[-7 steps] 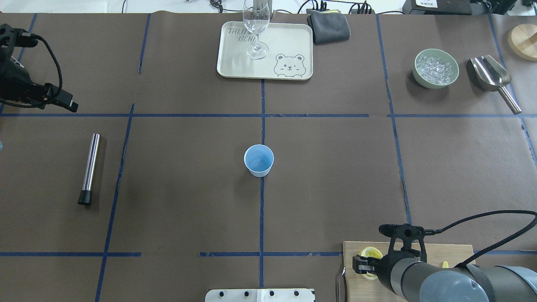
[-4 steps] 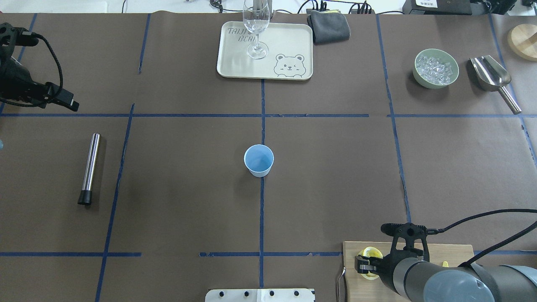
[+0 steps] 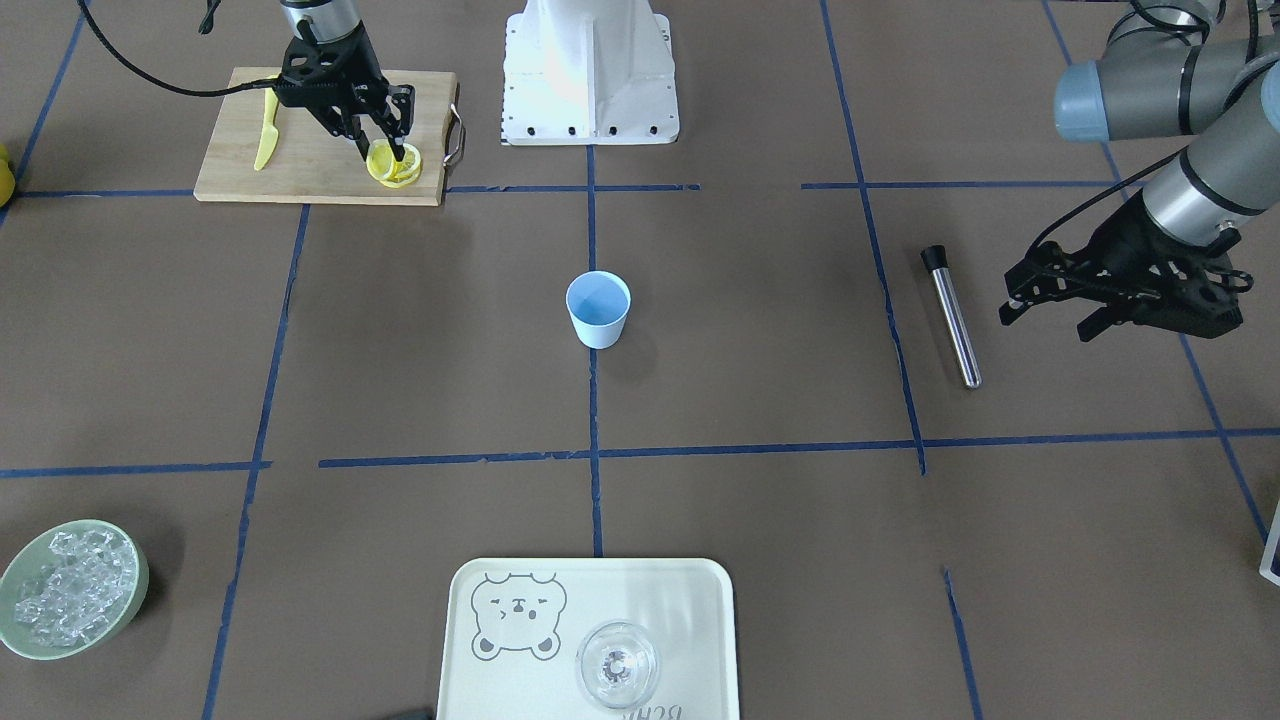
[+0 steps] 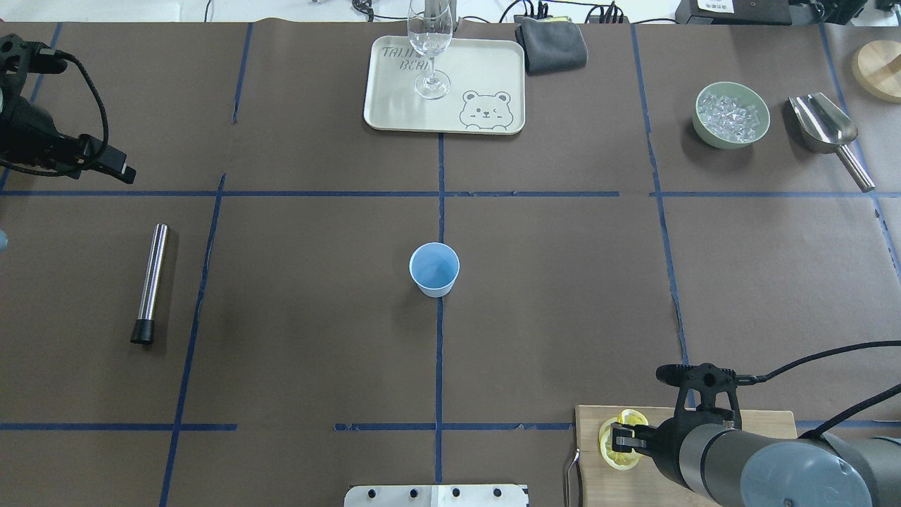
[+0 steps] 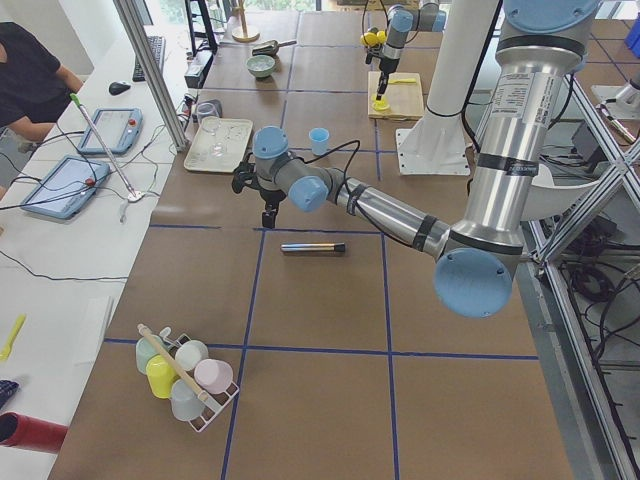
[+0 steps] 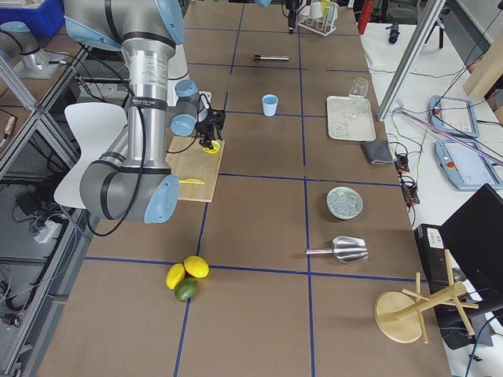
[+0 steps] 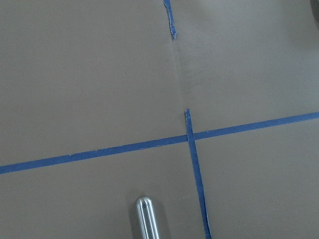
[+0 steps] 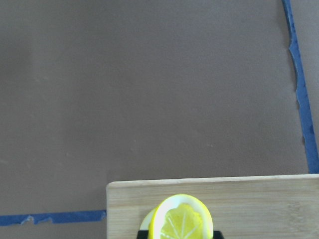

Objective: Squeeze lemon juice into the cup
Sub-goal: 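Lower the right gripper and grasp the top lemon slice while the left arm rises, then lift the lemon slice with the right gripper and carry it over the blue cup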

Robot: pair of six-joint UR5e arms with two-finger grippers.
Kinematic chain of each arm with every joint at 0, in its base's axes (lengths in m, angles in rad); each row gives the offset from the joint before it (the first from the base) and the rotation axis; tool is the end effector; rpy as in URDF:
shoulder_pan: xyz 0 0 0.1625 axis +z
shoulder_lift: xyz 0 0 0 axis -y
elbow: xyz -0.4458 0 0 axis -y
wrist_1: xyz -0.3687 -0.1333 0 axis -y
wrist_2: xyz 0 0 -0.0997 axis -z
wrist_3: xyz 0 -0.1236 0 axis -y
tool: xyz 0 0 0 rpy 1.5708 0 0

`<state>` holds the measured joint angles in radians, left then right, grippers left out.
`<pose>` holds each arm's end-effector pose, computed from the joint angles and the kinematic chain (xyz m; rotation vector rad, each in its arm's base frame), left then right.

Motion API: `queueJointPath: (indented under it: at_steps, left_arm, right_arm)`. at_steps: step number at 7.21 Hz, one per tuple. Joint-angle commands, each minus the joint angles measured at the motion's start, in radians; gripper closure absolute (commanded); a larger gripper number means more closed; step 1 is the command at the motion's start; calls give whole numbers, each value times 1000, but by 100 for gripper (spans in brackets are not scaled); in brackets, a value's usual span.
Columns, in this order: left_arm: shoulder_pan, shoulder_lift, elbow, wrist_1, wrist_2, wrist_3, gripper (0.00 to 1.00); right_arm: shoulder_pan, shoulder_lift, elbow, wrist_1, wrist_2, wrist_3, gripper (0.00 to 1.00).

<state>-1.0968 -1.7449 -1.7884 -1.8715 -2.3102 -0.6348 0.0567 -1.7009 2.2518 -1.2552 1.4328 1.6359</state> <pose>0.2079 -0.5149 0.4674 0.1875 0.9480 0.1077 -0.4050 -0.1735 0.4148 0.1258 -0.8667 0.1737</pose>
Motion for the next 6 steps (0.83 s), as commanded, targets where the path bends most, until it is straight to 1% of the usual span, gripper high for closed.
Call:
queueJointPath:
  at_steps: [1,3,4,5,6]
  left_arm:
    - [0,-1,1,0,0,0,0]
    - [0,-7,1,0,0,-3,0]
    - [0,-7,1,0,0,-3,0]
    - [0,-7,3,0,0,-3,0]
    - [0,-14,9,0,0,-3,0]
  right_arm:
    - [53,1,32,0,43,1,49]
    - [127,32,32,-1,122,-1,49]
    - [155,65,29,-1,152,-1,49]
    - [173,122,23,-53,161,-1,49]
    - [201,253,22,-211,175,-8,49]
